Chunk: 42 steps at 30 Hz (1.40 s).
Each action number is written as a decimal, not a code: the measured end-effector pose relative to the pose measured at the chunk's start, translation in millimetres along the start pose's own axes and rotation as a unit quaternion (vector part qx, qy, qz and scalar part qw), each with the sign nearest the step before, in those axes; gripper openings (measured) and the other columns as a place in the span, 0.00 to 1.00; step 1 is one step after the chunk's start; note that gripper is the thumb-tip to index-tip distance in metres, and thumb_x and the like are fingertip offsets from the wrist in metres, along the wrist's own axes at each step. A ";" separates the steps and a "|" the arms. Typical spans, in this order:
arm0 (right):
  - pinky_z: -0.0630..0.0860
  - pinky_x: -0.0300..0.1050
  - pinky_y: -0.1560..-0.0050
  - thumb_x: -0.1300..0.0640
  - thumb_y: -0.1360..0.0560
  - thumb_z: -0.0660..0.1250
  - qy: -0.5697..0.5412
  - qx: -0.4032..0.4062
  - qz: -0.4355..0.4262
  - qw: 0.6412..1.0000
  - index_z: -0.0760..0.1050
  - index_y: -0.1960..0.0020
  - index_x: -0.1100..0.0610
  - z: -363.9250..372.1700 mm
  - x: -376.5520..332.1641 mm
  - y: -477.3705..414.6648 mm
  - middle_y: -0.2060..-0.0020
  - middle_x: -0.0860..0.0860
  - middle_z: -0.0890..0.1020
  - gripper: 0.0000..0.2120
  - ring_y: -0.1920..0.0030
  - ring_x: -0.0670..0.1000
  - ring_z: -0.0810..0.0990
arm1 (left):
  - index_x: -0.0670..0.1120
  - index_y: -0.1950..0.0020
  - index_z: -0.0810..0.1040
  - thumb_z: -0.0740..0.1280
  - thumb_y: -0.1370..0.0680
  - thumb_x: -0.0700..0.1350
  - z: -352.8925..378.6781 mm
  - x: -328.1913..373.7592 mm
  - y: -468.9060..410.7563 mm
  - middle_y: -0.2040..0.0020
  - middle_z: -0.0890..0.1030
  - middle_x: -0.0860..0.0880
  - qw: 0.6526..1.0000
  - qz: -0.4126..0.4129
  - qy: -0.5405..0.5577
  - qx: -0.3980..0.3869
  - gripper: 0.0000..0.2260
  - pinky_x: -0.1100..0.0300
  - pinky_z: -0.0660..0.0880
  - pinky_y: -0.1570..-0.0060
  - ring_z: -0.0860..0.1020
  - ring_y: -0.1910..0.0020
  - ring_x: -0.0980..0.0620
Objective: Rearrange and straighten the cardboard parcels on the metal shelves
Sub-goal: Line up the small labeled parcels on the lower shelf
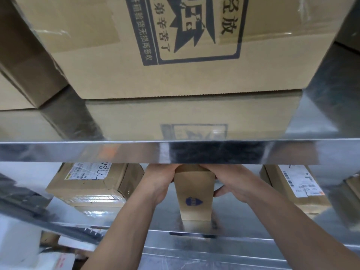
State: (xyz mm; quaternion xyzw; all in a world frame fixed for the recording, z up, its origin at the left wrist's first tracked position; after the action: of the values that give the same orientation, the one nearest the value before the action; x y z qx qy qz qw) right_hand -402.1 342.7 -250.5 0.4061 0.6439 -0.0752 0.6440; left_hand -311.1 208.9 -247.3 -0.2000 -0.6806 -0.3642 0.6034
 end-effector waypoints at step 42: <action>0.76 0.43 0.55 0.56 0.19 0.70 -0.064 0.107 0.093 0.988 0.78 0.48 0.57 -49.7 133.0 -26.6 0.52 0.53 0.84 0.05 0.51 0.51 0.82 | 0.50 0.49 0.81 0.68 0.24 0.65 -52.2 -128.6 -27.3 0.46 0.84 0.49 0.970 -0.136 -0.190 0.061 0.19 0.48 0.75 0.35 0.81 0.45 0.46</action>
State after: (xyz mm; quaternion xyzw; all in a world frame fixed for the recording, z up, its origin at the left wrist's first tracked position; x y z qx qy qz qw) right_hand -435.5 412.7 -372.4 0.5253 0.5489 -0.1094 0.6409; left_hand -270.5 174.1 -378.2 -0.1343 -0.8246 -0.3558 0.4188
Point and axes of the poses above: each hand's wrist, its own y-axis away from the middle knuckle, its own z-axis out of the palm, x = y × z, the point moved 6 cm from there along -y, towards the middle knuckle
